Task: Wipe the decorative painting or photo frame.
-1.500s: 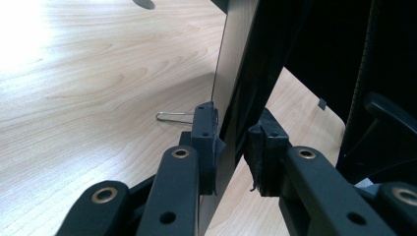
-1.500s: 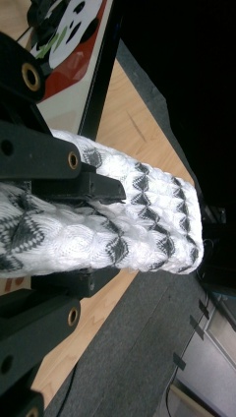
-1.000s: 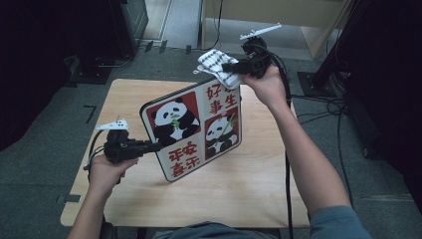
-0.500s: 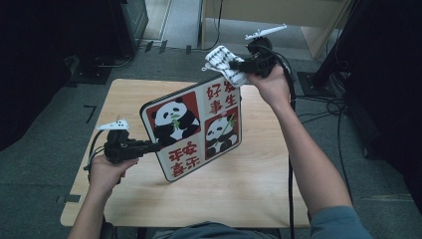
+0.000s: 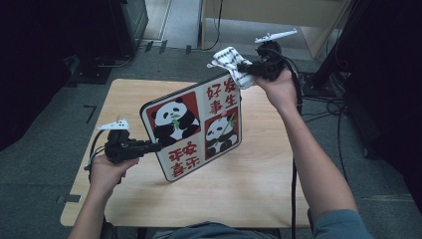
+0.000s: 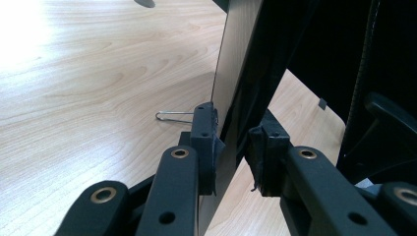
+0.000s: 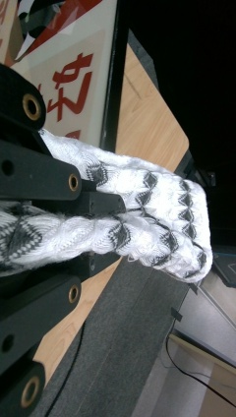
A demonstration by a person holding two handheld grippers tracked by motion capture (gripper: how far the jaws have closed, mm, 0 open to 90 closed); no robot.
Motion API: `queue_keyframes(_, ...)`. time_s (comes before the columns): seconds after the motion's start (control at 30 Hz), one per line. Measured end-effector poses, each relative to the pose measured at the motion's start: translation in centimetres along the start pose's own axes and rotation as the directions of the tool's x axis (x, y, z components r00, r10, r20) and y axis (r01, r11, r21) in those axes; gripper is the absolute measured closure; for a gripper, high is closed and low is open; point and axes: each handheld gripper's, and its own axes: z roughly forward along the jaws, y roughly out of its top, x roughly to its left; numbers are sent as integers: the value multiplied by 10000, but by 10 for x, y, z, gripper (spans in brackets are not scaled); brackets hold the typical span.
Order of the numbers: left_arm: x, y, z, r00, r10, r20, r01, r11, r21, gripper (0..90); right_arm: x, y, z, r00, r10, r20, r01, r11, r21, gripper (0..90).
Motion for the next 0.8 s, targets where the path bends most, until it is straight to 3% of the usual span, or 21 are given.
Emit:
queue_keyframes(0.43, 0, 0, 1, 10000, -53, 4, 53, 10000, -1, 751, -11, -16, 0, 9985, 519, -166, -513, 9981, 356, 805)
queue_keyframes(0.63, 2, -1, 0, 9999, -141, 2, 141, 9999, 6, 747, -17, -22, -1, 9937, 922, -644, -904, 9955, 294, 806)
queue_keyframes(0.8, 2, 0, 1, 9999, -150, 18, 150, 9999, -24, 748, -20, -30, 1, 9926, 1026, -647, -995, 9939, 483, 807)
